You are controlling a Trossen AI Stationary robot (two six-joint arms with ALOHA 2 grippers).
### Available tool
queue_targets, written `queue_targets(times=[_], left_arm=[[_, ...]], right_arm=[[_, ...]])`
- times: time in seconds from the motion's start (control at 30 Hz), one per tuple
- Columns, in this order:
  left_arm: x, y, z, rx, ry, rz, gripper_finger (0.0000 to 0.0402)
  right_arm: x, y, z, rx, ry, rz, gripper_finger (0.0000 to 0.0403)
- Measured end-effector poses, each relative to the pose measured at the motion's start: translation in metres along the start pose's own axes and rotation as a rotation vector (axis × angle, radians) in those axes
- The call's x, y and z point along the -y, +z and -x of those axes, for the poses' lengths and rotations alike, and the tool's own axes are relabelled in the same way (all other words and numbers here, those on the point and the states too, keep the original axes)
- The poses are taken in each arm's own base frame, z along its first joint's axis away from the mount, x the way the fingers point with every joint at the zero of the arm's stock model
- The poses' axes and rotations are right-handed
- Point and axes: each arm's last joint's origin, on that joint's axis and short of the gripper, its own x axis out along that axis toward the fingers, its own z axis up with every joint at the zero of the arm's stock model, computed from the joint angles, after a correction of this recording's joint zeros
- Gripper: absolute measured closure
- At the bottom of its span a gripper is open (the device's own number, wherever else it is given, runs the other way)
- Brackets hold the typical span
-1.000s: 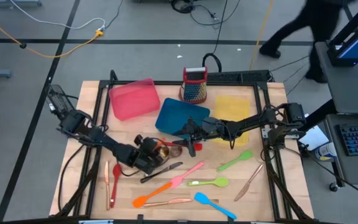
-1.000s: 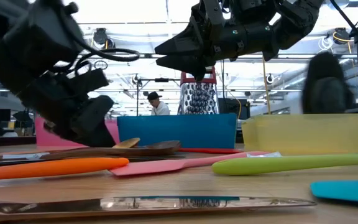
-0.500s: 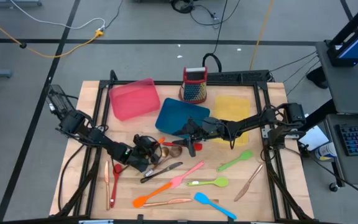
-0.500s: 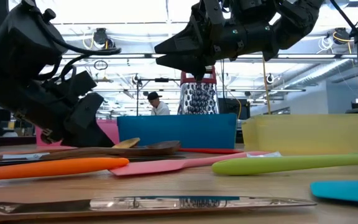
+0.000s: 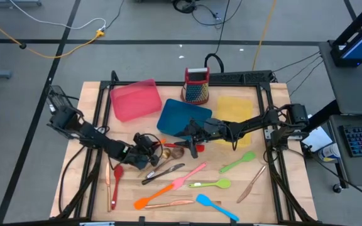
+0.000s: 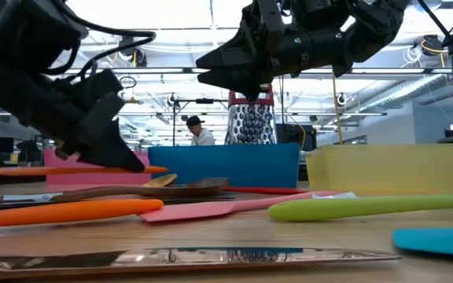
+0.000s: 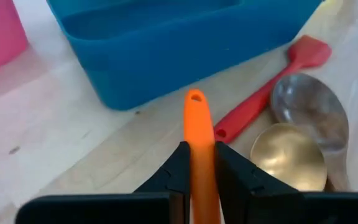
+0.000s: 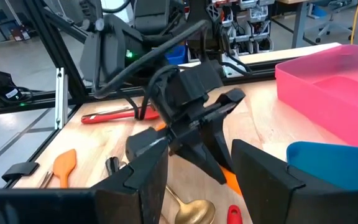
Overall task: Pick & Place Kitchen Items
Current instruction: Put the orange spatula into the blue bin
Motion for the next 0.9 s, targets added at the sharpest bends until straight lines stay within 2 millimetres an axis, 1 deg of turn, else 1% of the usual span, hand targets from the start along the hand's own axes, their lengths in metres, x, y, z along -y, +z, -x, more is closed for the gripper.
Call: queue_targets(times=[0.3,0.37,0.47,0.6,0.73,0.8,0.9], left_arm=[[0.007,0.017,0.014,0.075,-0.070,-0.005,0.0358],[0.010,0.023,0.017,0.103,-0.096,-0.010,0.0369],[0.013,0.031,0.018,0.132,-0.110,-0.045,0.0397],[0.014,0.036,0.014,0.104,-0.136,-0.065,0.0393],[0.012,0.032,0.010,0.006,-0.195,-0.112,0.0399],[0.009,0.029,0.008,-0.051,-0.199,-0.116,0.0397],[0.002,0.028,0.004,-0.111,-0.173,-0.079,0.0367]], right_arm=[[0.000,0.000,0.000,0.000,0.000,0.011,0.0232],[0.000,0.000,0.000,0.000,0.000,0.027,0.0232],[0.001,0.000,0.000,0.000,-0.002,0.033,0.0232],[0.001,-0.002,0.000,-0.017,-0.002,0.030,0.0232],[-0.001,-0.016,0.001,-0.164,0.019,-0.004,0.0232],[-0.004,-0.021,0.001,-0.206,0.034,0.018,0.0231],[-0.010,-0.017,0.000,-0.152,0.066,0.081,0.0231]])
